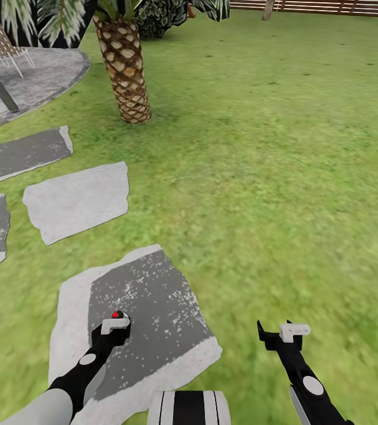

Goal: Pick up the pesticide atomizer in the garden and spray insectifuge to fully cover both potted plants in the garden.

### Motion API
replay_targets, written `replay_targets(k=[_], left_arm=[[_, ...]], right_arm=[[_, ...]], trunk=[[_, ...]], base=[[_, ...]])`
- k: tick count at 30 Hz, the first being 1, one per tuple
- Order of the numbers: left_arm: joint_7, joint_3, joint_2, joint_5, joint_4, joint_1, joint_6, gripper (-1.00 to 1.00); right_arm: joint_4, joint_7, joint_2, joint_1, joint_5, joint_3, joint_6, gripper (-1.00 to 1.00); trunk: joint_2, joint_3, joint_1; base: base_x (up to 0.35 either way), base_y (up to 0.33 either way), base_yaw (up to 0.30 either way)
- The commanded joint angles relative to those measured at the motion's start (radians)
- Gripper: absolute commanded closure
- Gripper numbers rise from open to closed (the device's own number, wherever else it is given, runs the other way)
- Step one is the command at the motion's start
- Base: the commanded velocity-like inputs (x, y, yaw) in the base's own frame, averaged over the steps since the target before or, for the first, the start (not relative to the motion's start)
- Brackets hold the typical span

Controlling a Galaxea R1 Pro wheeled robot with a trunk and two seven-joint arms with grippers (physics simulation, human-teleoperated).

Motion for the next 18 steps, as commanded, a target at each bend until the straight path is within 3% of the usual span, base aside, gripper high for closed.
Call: replay_targets(k=[1, 9, 18], left_arm=[[0.001, 0.001, 0.0, 0.001, 0.001, 0.0, -0.003, -1.0], [0.001, 0.001, 0.0, 0.001, 0.001, 0.0, -0.003, -1.0], [0.001, 0.001, 0.0, 0.001, 0.001, 0.0, -0.004, -1.0]], right_arm=[[0.001, 0.0, 0.0, 0.0, 0.004, -0.001, -0.003, -1.0], [0.0, 0.0, 0.0, 0.0, 0.004, -0.001, -0.003, -1.0], [0.001, 0.0, 0.0, 0.0, 0.004, -0.001, -0.003, -1.0]], trunk=[[0.0, -0.001, 0.0], [0.0, -0.001, 0.0], [0.0, -0.001, 0.0]], base=[[0.008, 0.002, 0.0], [0.1, 0.0, 0.0], [0.009, 0.0, 0.0]])
